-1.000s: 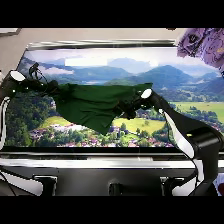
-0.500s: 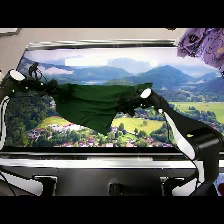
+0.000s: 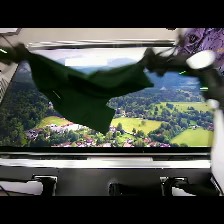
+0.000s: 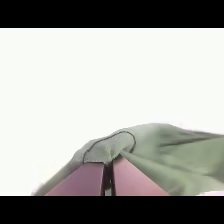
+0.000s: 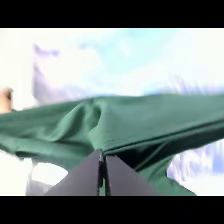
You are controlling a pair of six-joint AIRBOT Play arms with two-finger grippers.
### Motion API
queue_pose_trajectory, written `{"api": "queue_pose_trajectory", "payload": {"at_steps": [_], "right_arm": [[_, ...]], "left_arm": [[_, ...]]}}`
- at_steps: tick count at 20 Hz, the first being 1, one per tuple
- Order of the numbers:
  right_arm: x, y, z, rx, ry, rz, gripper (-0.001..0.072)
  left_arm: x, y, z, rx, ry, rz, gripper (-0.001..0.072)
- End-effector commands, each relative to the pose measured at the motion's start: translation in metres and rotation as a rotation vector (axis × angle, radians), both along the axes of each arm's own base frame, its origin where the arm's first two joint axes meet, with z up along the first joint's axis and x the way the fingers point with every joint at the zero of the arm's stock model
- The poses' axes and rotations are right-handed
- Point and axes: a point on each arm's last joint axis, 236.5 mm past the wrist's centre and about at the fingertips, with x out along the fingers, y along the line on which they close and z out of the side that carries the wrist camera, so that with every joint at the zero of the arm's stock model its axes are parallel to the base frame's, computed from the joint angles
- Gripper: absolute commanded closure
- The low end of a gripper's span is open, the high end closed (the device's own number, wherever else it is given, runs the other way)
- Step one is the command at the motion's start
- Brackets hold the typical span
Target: Fold the clothes and pants, and hang the long-sleeved shirts on hangers.
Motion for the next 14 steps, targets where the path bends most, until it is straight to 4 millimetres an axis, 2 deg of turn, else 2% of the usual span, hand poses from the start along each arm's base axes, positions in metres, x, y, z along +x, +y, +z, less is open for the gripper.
{"api": "queue_pose_trajectory", "payload": {"at_steps": [1, 3, 4, 6, 8, 9, 11, 13, 14], "right_arm": [[-0.080, -0.036, 0.126, -0.054, -0.266, -0.038, 0.0686], [-0.138, -0.044, 0.169, -0.108, -0.382, -0.058, 0.0686], [-0.163, -0.048, 0.182, -0.135, -0.418, -0.079, 0.0686], [-0.206, -0.056, 0.195, -0.133, -0.420, -0.134, 0.0686], [-0.235, -0.058, 0.208, -0.106, -0.445, -0.166, 0.0686], [-0.244, -0.059, 0.216, -0.078, -0.458, -0.184, 0.0686], [-0.246, -0.062, 0.222, -0.010, -0.442, -0.217, 0.0686], [-0.231, -0.065, 0.217, 0.016, -0.404, -0.236, 0.0686], [-0.219, -0.067, 0.211, 0.019, -0.374, -0.247, 0.0686]], "left_arm": [[-0.080, 0.003, 0.122, 0.080, -0.253, 0.041, 0.0690], [-0.136, 0.000, 0.166, 0.130, -0.356, 0.077, 0.0690], [-0.166, 0.000, 0.186, 0.166, -0.408, 0.102, 0.0690], [-0.216, -0.002, 0.219, 0.234, -0.507, 0.153, 0.0690], [-0.258, -0.004, 0.241, 0.261, -0.579, 0.203, 0.0691], [-0.271, -0.003, 0.248, 0.261, -0.600, 0.229, 0.0691], [-0.290, 0.006, 0.256, 0.254, -0.624, 0.301, 0.0691], [-0.288, 0.009, 0.255, 0.248, -0.618, 0.312, 0.0691], [-0.279, 0.010, 0.251, 0.242, -0.600, 0.305, 0.0691]]}}
